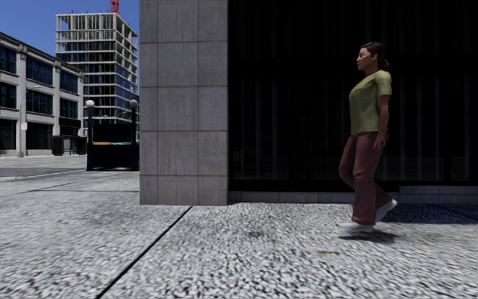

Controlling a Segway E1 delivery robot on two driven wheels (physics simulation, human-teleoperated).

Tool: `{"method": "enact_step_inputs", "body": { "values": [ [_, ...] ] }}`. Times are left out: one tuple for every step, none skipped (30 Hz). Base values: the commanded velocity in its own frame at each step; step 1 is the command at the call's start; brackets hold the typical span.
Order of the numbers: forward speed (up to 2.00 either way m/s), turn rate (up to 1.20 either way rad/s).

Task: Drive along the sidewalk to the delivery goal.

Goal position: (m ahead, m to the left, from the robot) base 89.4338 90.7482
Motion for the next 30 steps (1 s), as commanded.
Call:
{"method": "enact_step_inputs", "body": {
  "values": [
    [0.69,0.00],
    [0.69,0.00],
    [0.69,0.00],
    [0.69,0.00],
    [0.69,0.00],
    [0.69,0.00],
    [0.69,0.00],
    [0.69,0.00],
    [0.69,0.00],
    [0.69,0.00],
    [0.69,0.00],
    [0.69,0.00],
    [0.69,0.00],
    [0.70,0.00],
    [0.70,0.00],
    [0.70,0.00],
    [0.70,0.00],
    [0.70,0.00],
    [0.71,0.00],
    [0.72,0.00],
    [0.72,0.00],
    [0.71,0.00],
    [0.69,0.00],
    [0.67,0.00],
    [0.63,0.00],
    [0.62,0.00],
    [0.62,0.00],
    [0.62,0.00],
    [0.62,0.00],
    [0.62,0.00]
  ]
}}
